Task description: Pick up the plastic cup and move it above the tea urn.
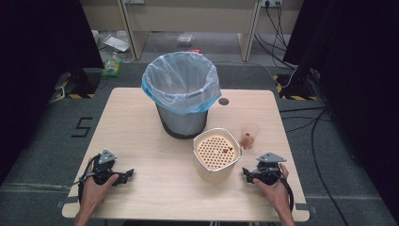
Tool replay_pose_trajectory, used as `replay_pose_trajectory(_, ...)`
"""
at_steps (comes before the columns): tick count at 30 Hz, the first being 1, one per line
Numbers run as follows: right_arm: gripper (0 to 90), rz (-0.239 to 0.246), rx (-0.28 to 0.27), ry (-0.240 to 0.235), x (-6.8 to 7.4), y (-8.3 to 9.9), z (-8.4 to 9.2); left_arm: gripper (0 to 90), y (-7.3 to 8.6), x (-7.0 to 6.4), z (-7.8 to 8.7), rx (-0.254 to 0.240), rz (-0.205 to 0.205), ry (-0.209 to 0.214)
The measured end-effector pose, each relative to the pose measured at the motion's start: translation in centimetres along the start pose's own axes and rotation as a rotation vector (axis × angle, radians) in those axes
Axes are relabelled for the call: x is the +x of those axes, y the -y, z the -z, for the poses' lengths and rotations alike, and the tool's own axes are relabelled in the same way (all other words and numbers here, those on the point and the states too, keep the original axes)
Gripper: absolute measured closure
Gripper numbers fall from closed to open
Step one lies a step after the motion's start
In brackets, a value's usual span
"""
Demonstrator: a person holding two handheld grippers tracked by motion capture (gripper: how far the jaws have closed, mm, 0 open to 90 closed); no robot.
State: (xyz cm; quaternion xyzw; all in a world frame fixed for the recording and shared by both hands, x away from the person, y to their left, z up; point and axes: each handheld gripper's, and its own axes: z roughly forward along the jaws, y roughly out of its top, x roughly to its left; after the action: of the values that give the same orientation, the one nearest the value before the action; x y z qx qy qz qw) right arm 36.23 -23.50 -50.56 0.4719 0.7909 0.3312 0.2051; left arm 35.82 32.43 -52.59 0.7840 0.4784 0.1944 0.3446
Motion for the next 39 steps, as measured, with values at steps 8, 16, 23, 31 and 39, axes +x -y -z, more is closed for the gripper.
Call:
replay_pose_trajectory(8, 24.8, -0.025, -0.030, 0.020, -0.4, -0.7, 1.7, 0.0, 0.0, 0.0, 0.0, 0.000, -0.002, 0.001)
replay_pose_trajectory(16, 30.0, -0.043, -0.074, 0.061, -1.7, -2.1, 3.3, 0.0, 0.0, 0.0, 0.0, 0.000, -0.002, 0.001)
replay_pose_trajectory(23, 35.6, -0.061, -0.089, 0.083, -3.0, -4.7, 4.5, 0.0, 0.0, 0.0, 0.0, 0.000, -0.002, 0.001)
replay_pose_trajectory(31, 40.2, -0.076, -0.105, 0.086, -3.9, -6.9, 4.5, 0.0, 0.0, 0.0, 0.0, 0.001, -0.003, 0.001)
replay_pose_trajectory(39, 43.0, -0.091, -0.123, 0.084, -4.3, -9.0, 4.2, 0.0, 0.0, 0.0, 0.0, 0.001, -0.003, 0.001)
